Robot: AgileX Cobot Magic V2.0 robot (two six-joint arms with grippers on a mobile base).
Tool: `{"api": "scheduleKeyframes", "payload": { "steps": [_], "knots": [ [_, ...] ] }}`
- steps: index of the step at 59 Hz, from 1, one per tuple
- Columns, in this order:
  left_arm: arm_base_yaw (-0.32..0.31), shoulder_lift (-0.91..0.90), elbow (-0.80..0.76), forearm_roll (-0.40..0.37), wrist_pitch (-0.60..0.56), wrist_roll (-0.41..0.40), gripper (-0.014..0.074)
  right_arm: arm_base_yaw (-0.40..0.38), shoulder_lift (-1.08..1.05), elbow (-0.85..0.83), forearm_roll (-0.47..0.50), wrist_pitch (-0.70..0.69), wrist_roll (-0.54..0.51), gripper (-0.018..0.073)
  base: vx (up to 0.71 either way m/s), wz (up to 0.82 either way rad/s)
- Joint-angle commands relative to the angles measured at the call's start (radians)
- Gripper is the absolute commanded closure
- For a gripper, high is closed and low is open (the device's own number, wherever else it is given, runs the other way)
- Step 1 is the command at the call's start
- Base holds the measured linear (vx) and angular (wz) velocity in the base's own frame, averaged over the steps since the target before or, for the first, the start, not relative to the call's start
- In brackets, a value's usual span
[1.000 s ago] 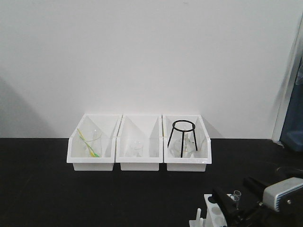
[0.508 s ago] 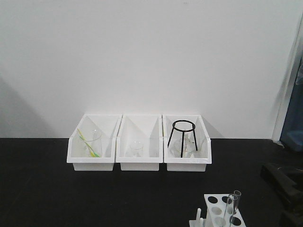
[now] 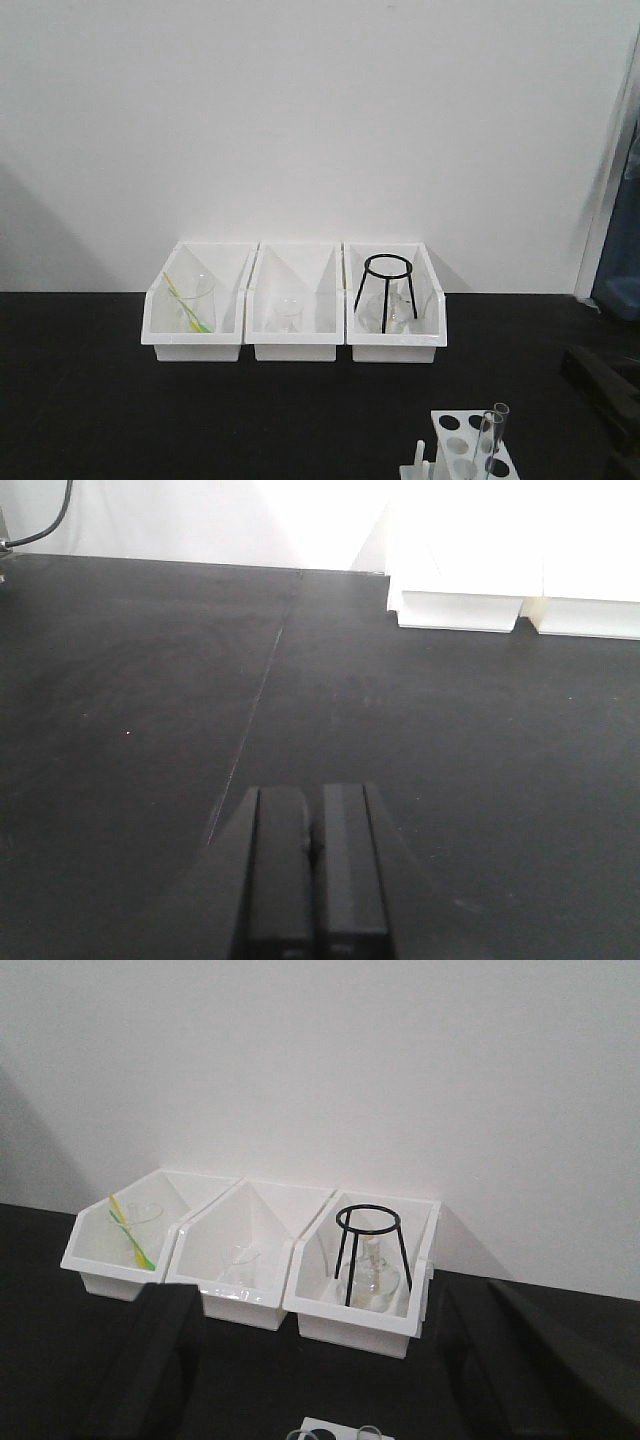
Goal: Flip and reinsert test tube from rack
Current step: 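Open the right gripper and raise it away from the rack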
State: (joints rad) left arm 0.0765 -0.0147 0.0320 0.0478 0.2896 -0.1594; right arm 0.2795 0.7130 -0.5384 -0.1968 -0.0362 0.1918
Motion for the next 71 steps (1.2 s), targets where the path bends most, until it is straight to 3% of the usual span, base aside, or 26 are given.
{"api": "scheduleKeyframes", "payload": {
  "steps": [1,9,19,30,43,52,71],
  "knots": [
    [-0.007,-0.013,0.000,-0.003,-0.087,0.000,0.0603,-0.008,-0.040,-0.034,0.014,-0.059,-0.058,0.0064,0.00,0.00],
    [-0.007,-0.013,0.000,-0.003,-0.087,0.000,0.0603,-0.112,-0.145,-0.018,0.111,0.011,-0.182,0.0167,0.00,0.00],
    [-0.007,-0.013,0.000,-0.003,-0.087,0.000,0.0603,-0.259,-0.346,0.150,0.103,0.004,-0.248,0.0344,0.00,0.00],
    [-0.007,-0.013,0.000,-0.003,-0.087,0.000,0.0603,-0.279,-0.597,0.407,0.102,0.005,-0.248,0.0569,0.00,0.00],
    [-0.007,-0.013,0.000,-0.003,-0.087,0.000,0.0603,-0.279,-0.737,0.574,0.102,-0.003,-0.244,0.0573,0.00,0.00],
    [-0.007,-0.013,0.000,-0.003,-0.087,0.000,0.0603,-0.279,-0.734,0.570,0.096,0.072,-0.245,0.0572,0.00,0.01],
    [-0.007,-0.013,0.000,-0.003,-0.087,0.000,0.0603,-0.279,-0.734,0.570,0.099,0.076,-0.245,0.0572,0.00,0.00]
  ]
}}
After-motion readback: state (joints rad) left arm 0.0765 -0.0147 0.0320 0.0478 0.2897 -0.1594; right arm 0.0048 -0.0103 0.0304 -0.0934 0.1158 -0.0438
